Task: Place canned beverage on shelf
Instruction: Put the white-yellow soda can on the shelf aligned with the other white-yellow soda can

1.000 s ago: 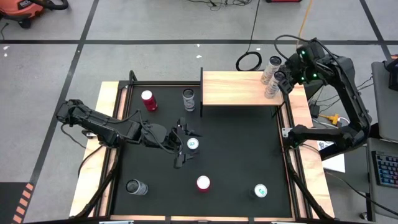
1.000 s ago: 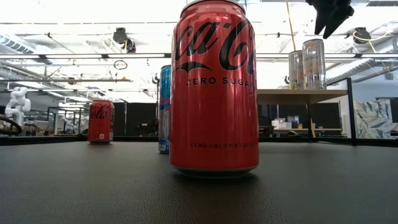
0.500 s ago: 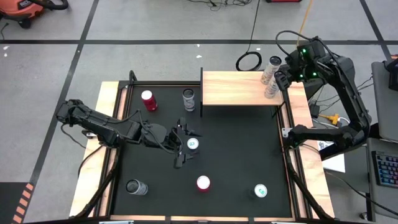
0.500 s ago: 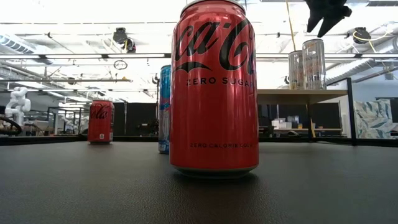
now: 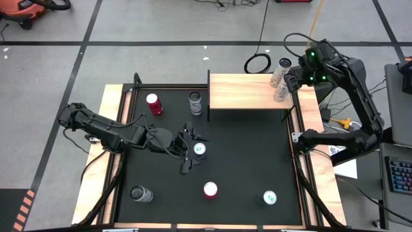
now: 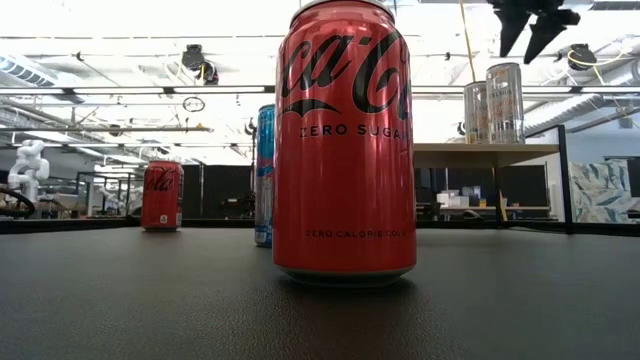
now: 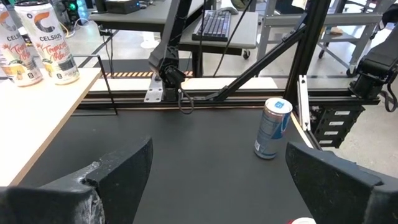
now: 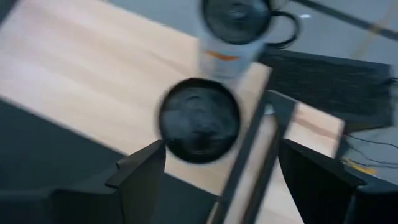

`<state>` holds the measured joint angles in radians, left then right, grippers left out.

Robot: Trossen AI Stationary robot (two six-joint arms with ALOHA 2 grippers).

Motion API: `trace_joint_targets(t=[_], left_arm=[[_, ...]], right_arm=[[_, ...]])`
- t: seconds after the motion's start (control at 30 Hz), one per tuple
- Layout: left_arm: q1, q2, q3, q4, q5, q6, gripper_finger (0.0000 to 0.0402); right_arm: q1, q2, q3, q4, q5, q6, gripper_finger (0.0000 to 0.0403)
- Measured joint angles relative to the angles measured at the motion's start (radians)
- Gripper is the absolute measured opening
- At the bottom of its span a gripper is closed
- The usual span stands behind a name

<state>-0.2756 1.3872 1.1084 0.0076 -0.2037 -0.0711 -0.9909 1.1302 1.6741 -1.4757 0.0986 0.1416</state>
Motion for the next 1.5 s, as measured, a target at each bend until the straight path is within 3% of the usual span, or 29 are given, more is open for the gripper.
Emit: trace_joint_targets(t=[0.3, 0.47, 0.67, 1.5], left_arm=[[0.000, 0.000, -0.001, -0.011, 0.085, 0.000, 0.0371], [0.000, 0.000, -0.001, -0.011, 0.087, 0.000, 0.0371], [0.000, 0.000, -0.001, -0.010, 0.087, 0.007, 0.0371], [0.000, 0.000, -0.001, -0.016, 0.088, 0.008, 0.0371]], right_arm=[[0.038, -0.049, -0.012, 0.008, 0.031, 0.121, 0.0290], [0.063, -0.093, -0.106, 0.035, 0.031, 0.203, 0.0290], [0.082, -0.157, -0.237, 0.215, 0.033, 0.255, 0.0290], [0.083, -0.119, -0.268, 0.246, 0.054, 0.178, 0.0290]])
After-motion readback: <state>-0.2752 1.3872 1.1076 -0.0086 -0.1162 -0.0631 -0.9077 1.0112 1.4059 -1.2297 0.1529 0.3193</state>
